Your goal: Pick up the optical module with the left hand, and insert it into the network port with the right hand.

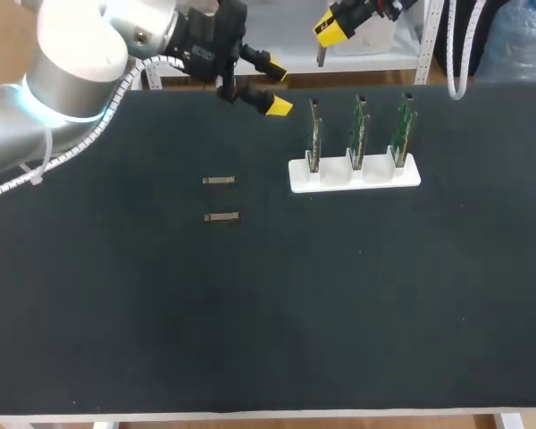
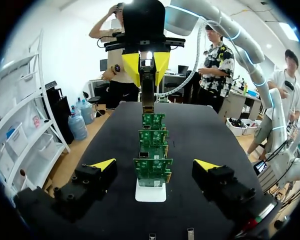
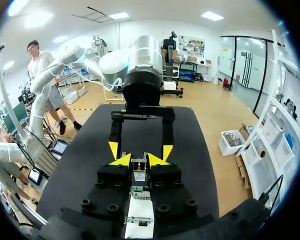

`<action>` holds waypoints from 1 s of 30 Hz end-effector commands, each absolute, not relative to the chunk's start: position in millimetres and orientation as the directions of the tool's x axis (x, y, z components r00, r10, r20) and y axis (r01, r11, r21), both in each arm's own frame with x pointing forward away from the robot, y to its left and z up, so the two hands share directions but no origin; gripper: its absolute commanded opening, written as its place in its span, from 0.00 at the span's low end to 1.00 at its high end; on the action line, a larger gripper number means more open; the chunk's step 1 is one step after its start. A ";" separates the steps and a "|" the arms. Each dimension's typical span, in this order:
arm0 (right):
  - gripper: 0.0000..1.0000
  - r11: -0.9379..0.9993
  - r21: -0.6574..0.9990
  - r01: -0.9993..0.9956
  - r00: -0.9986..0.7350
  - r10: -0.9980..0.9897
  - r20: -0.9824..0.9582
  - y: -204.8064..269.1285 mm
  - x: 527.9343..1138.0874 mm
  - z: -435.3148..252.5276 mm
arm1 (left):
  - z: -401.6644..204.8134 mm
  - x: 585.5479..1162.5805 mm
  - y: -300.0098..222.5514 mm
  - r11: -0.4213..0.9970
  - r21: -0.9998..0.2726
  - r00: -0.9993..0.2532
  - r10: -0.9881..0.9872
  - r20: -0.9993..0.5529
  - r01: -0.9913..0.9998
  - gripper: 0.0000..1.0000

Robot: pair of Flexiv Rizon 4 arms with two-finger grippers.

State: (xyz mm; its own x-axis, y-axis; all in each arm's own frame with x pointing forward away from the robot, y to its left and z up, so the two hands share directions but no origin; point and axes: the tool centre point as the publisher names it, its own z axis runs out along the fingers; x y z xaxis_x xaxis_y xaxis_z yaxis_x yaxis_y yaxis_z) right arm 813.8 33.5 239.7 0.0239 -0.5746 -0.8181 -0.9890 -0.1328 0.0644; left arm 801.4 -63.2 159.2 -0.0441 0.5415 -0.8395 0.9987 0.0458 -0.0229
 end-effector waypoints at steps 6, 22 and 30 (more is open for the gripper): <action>0.00 -0.525 0.347 -0.778 0.024 -0.576 -0.817 33.8 821.8 240.0 | 159.1 805.0 -64.6 0.049 -0.025 -0.048 0.546 -0.836 0.998 1.00; 0.00 -0.525 0.353 -0.775 0.025 -0.583 -0.812 31.2 821.0 239.1 | 160.3 811.7 -68.1 0.026 -0.012 -0.024 0.545 -0.838 1.000 1.00; 0.00 -0.520 0.355 -0.777 0.020 -0.584 -0.811 29.5 821.1 237.8 | 160.6 811.7 -68.9 0.022 -0.011 -0.022 0.545 -0.838 1.000 1.00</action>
